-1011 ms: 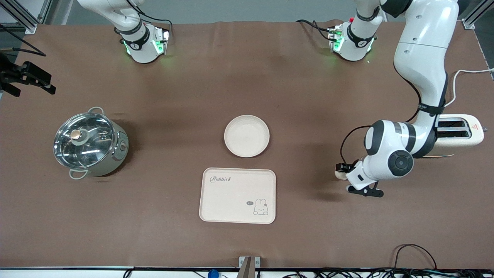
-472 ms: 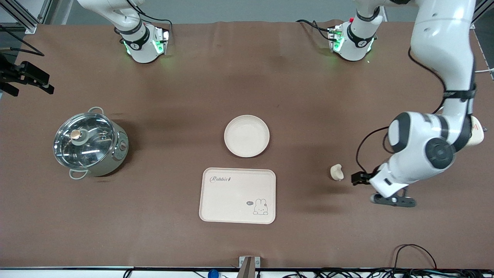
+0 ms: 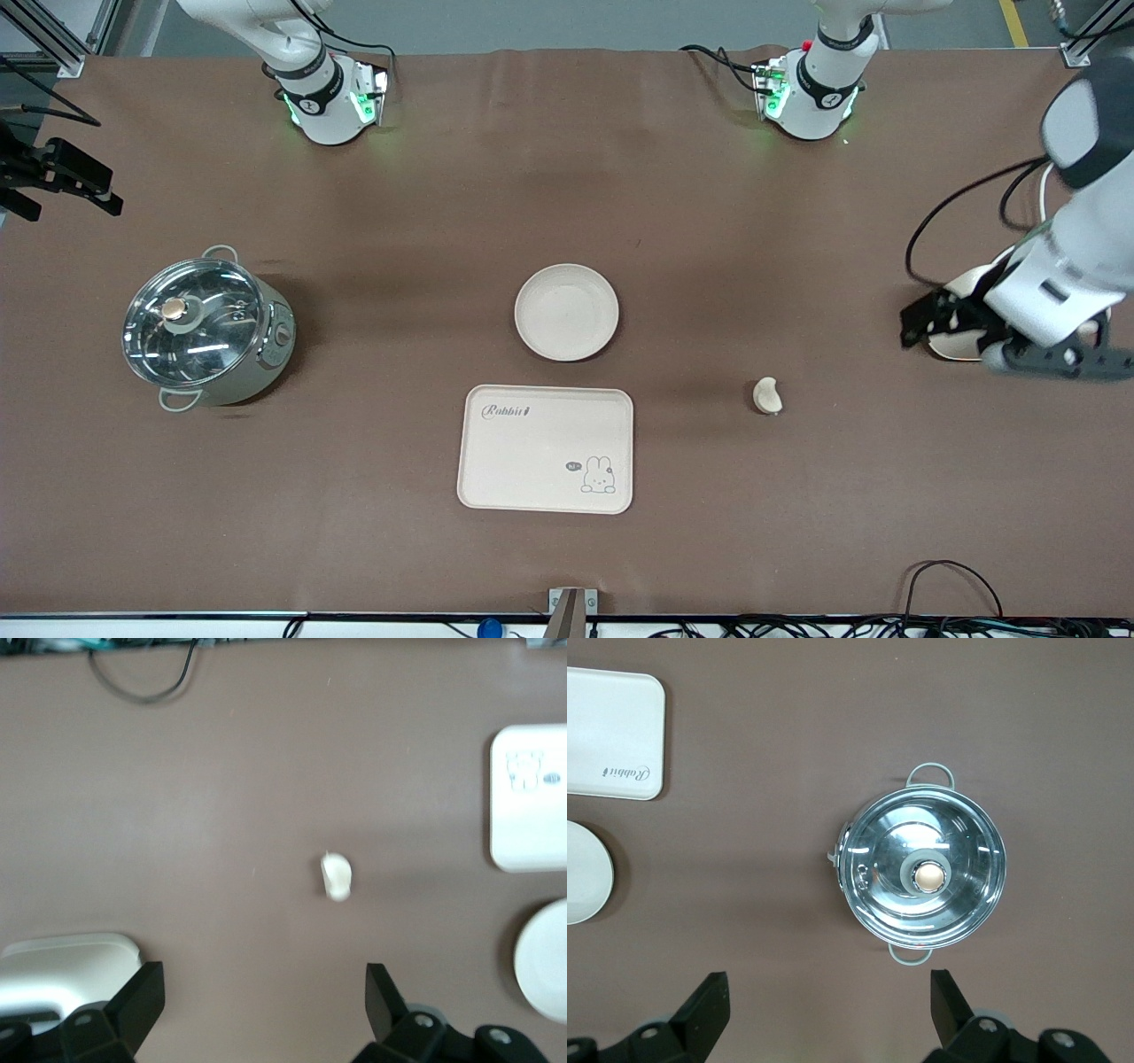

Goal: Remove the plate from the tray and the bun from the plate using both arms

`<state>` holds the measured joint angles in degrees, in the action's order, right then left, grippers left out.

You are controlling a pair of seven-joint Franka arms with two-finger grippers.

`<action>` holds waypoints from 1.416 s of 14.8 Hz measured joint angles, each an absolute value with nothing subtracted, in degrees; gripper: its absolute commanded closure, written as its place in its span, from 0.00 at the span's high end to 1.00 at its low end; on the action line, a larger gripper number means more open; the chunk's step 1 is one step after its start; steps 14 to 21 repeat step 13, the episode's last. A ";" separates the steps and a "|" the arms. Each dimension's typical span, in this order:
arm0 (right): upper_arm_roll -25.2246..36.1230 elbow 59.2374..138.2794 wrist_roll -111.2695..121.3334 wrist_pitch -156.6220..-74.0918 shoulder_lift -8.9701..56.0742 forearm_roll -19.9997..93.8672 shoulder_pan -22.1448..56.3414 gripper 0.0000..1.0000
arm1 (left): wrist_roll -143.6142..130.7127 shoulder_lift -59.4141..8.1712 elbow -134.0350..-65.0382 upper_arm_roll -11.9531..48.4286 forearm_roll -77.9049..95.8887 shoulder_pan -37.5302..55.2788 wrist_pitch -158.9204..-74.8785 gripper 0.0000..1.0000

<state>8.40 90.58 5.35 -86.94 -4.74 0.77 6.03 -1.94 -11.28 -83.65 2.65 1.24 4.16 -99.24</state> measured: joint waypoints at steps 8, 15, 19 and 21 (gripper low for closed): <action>8.41 90.53 7.32 -87.15 -4.76 0.89 6.19 1.00 | -2.05 1.49 -88.55 -0.05 -0.96 4.53 -92.90 1.00; 8.51 90.53 7.33 -87.04 -4.76 0.84 6.19 1.00 | -1.95 2.72 -90.46 0.95 -1.48 4.92 -93.59 1.00; 8.51 90.53 7.33 -87.04 -4.76 0.84 6.19 1.00 | -1.95 2.72 -90.46 0.95 -1.48 4.92 -93.59 1.00; 8.51 90.53 7.33 -87.04 -4.76 0.84 6.19 1.00 | -1.95 2.72 -90.46 0.95 -1.48 4.92 -93.59 1.00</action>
